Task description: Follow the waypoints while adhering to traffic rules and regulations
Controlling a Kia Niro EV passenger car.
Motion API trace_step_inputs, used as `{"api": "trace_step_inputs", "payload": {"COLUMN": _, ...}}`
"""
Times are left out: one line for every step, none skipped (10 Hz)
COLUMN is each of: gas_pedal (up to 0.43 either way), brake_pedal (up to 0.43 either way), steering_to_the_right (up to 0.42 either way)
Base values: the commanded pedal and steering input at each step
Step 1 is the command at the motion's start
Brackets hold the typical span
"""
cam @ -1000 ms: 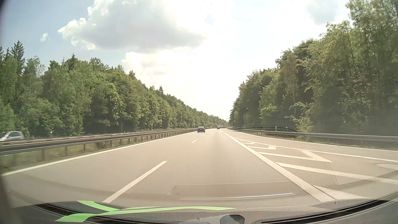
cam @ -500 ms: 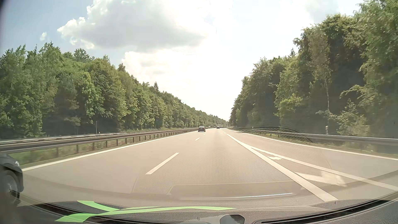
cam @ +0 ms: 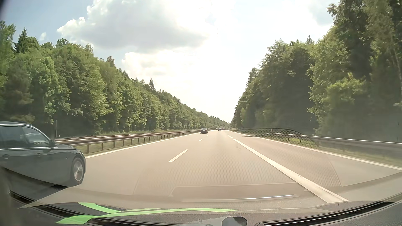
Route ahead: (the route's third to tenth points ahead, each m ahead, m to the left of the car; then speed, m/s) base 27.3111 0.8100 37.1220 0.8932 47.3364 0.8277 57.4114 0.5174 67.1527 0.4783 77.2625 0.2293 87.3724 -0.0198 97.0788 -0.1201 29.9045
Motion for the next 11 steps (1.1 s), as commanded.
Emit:
{"api": "trace_step_inputs", "payload": {"gas_pedal": 0.378, "brake_pedal": 0.0, "steering_to_the_right": -0.001}}
{"api": "trace_step_inputs", "payload": {"gas_pedal": 0.378, "brake_pedal": 0.0, "steering_to_the_right": -0.001}}
{"api": "trace_step_inputs", "payload": {"gas_pedal": 0.378, "brake_pedal": 0.0, "steering_to_the_right": -0.001}}
{"api": "trace_step_inputs", "payload": {"gas_pedal": 0.37, "brake_pedal": 0.0, "steering_to_the_right": -0.001}}
{"api": "trace_step_inputs", "payload": {"gas_pedal": 0.37, "brake_pedal": 0.0, "steering_to_the_right": -0.001}}
{"api": "trace_step_inputs", "payload": {"gas_pedal": 0.37, "brake_pedal": 0.0, "steering_to_the_right": -0.001}}
{"api": "trace_step_inputs", "payload": {"gas_pedal": 0.37, "brake_pedal": 0.0, "steering_to_the_right": -0.001}}
{"api": "trace_step_inputs", "payload": {"gas_pedal": 0.37, "brake_pedal": 0.0, "steering_to_the_right": -0.001}}
{"api": "trace_step_inputs", "payload": {"gas_pedal": 0.37, "brake_pedal": 0.0, "steering_to_the_right": -0.002}}
{"api": "trace_step_inputs", "payload": {"gas_pedal": 0.37, "brake_pedal": 0.0, "steering_to_the_right": -0.002}}
{"api": "trace_step_inputs", "payload": {"gas_pedal": 0.37, "brake_pedal": 0.0, "steering_to_the_right": -0.002}}
